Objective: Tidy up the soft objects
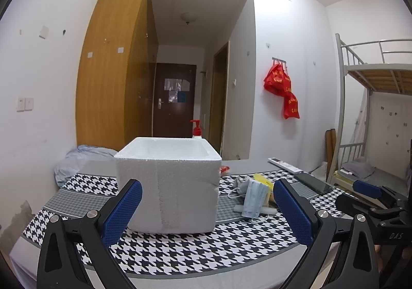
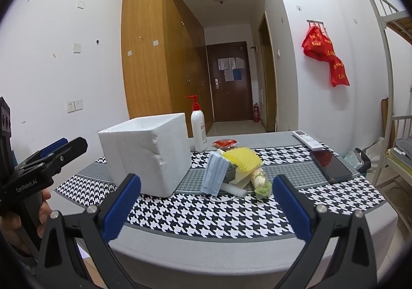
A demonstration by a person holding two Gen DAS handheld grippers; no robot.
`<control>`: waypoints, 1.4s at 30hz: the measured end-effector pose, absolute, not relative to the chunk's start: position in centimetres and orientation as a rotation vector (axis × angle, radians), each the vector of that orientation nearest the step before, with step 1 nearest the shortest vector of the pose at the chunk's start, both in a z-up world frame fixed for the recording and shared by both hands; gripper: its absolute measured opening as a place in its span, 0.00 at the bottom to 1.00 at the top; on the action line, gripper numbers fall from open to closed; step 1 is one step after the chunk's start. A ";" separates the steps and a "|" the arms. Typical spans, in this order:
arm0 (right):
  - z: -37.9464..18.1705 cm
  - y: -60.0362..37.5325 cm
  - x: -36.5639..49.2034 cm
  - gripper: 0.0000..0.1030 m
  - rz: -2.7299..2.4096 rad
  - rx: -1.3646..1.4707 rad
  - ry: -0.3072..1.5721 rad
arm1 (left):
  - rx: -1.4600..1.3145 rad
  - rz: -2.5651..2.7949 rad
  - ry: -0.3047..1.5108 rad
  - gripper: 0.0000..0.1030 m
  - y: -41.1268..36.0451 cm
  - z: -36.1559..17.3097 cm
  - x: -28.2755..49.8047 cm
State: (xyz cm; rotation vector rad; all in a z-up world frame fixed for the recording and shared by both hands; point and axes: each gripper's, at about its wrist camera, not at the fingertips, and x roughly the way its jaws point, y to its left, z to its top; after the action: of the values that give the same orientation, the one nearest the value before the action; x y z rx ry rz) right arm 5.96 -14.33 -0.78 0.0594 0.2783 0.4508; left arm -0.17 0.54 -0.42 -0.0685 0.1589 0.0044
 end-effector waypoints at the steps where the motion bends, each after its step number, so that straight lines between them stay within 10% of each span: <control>1: -0.8 -14.3 6.0 1.00 0.451 0.060 0.279 | -0.070 0.004 0.160 0.99 0.5 -0.4 -0.2; 42: -2.2 -16.4 10.3 1.00 0.390 0.076 0.352 | -0.027 -0.116 0.287 0.99 -3.3 -1.7 5.7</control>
State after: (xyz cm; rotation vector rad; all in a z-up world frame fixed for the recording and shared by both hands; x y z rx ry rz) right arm 10.28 -16.36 -2.20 0.0757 0.3516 0.3897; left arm 5.73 -3.32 -1.67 -0.0272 0.2866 -0.1157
